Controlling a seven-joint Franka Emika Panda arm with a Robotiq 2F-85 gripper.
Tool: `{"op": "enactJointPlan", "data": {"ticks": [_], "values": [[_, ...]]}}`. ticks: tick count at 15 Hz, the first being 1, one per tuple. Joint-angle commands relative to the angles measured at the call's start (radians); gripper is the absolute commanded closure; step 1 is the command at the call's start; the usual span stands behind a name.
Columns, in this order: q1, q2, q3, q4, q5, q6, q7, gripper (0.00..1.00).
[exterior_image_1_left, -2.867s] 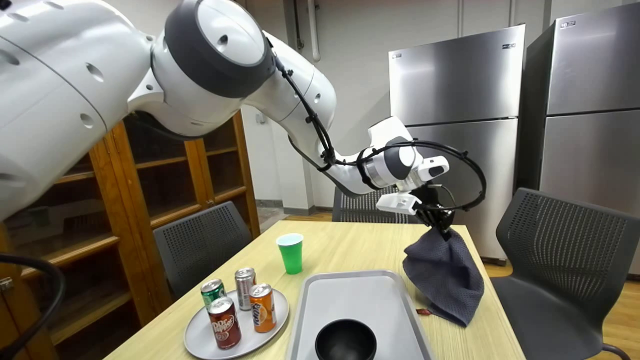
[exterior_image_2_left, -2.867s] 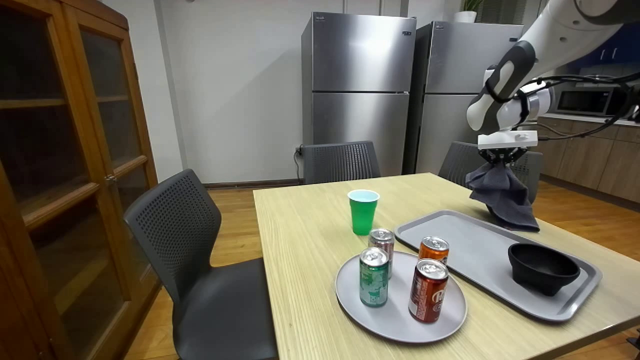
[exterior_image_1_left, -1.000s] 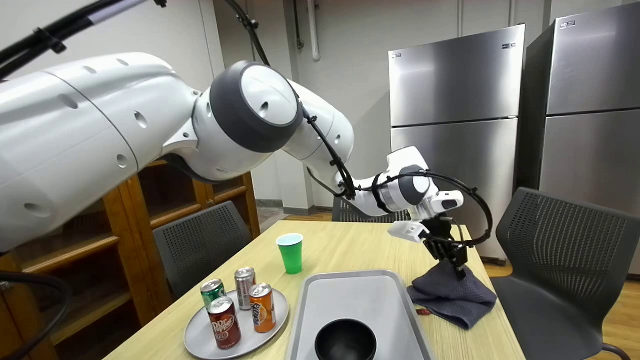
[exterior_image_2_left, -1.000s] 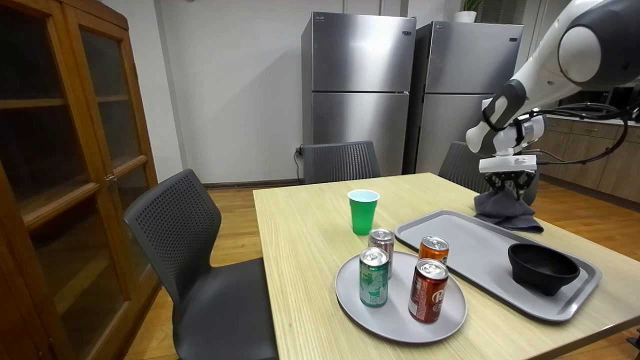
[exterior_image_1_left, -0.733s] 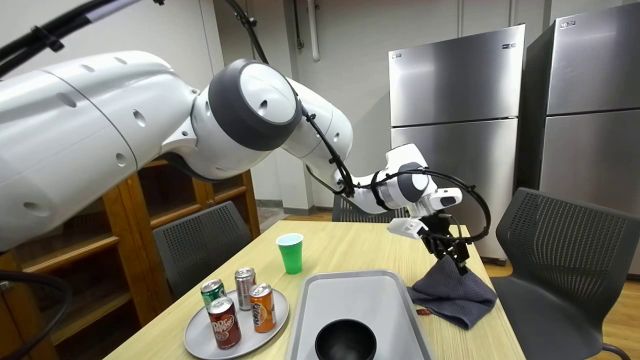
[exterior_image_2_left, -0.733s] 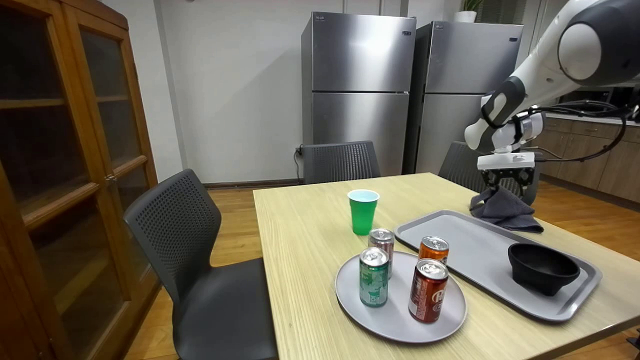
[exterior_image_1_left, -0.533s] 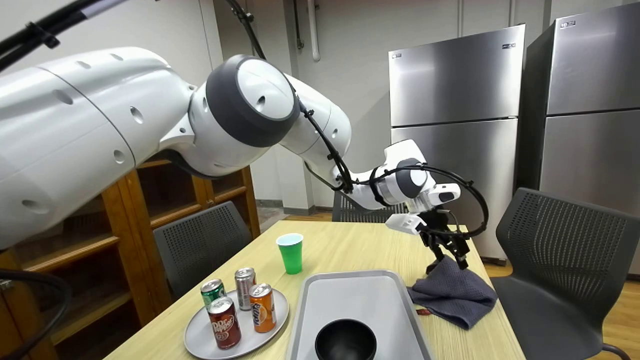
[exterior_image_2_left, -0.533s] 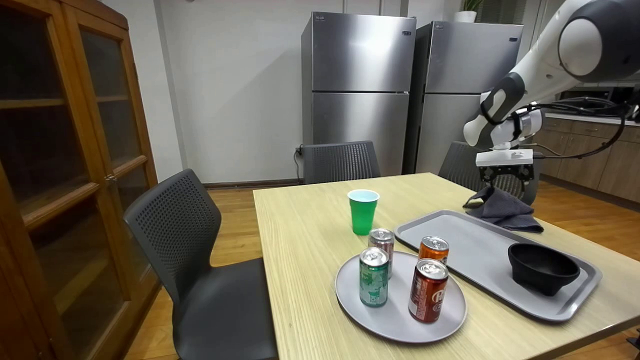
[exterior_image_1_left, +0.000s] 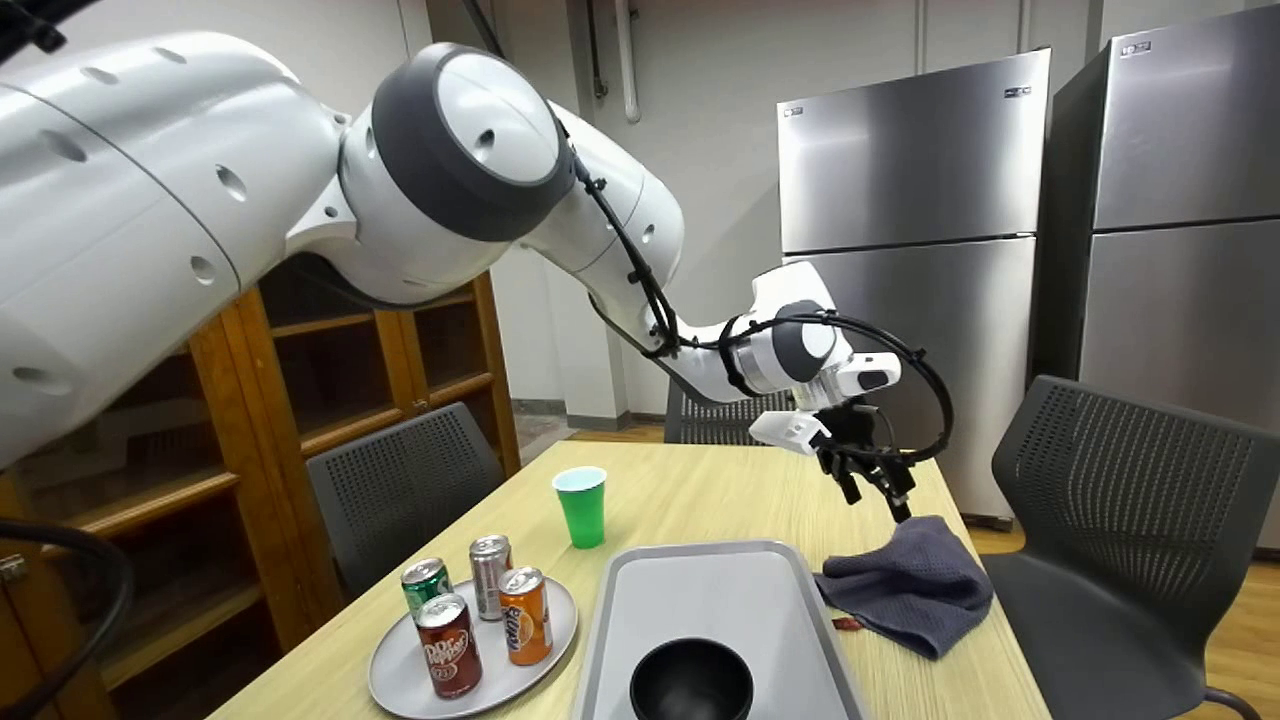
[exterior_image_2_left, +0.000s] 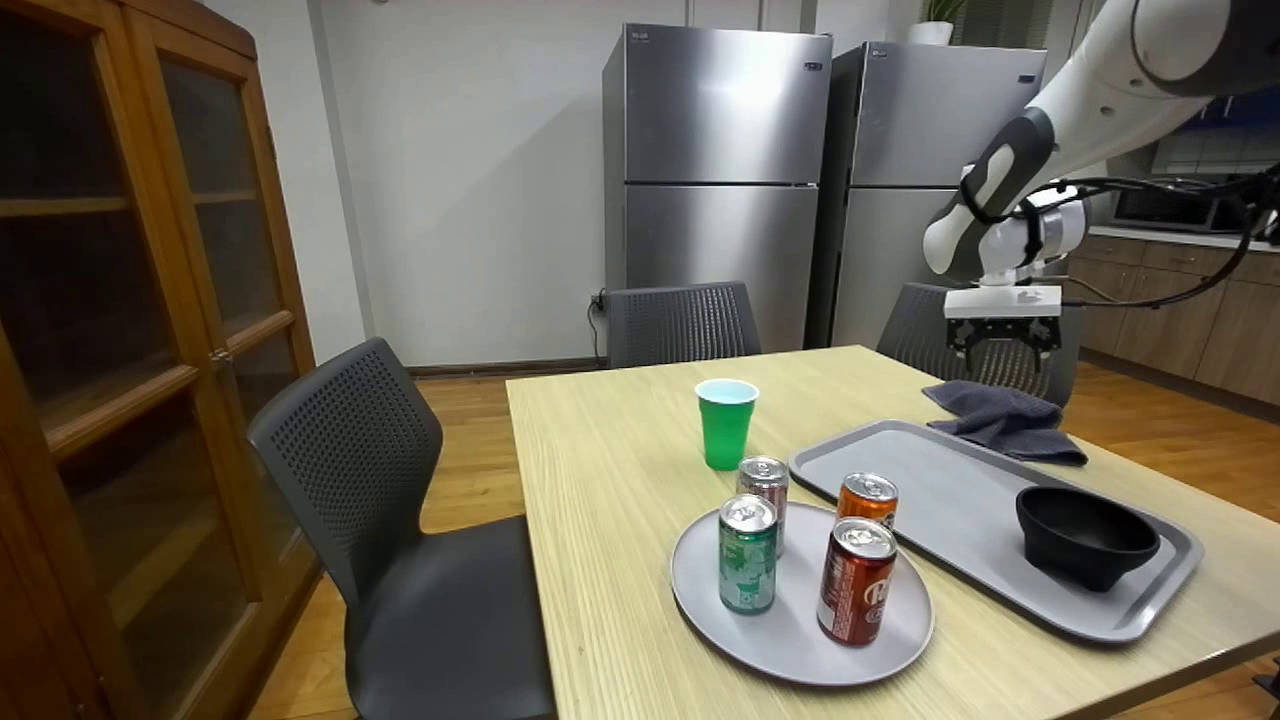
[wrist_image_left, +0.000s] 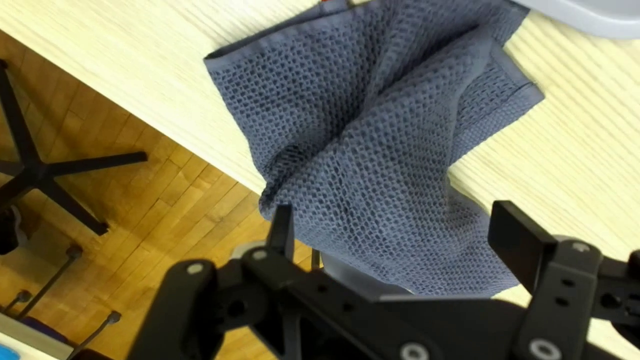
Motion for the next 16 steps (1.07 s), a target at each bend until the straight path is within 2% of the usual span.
{"op": "enactJointPlan", "data": {"ticks": [1, 8, 16], "values": [[0.024, -0.155, 0.033, -0.218, 0.011, 0.063, -0.045, 0.0], [0.095, -0.363, 0.044, -0.517, 0.004, 0.125, -0.038, 0.0], [0.174, -0.578, 0.06, -0.831, 0.001, 0.123, 0.005, 0.0]]}}
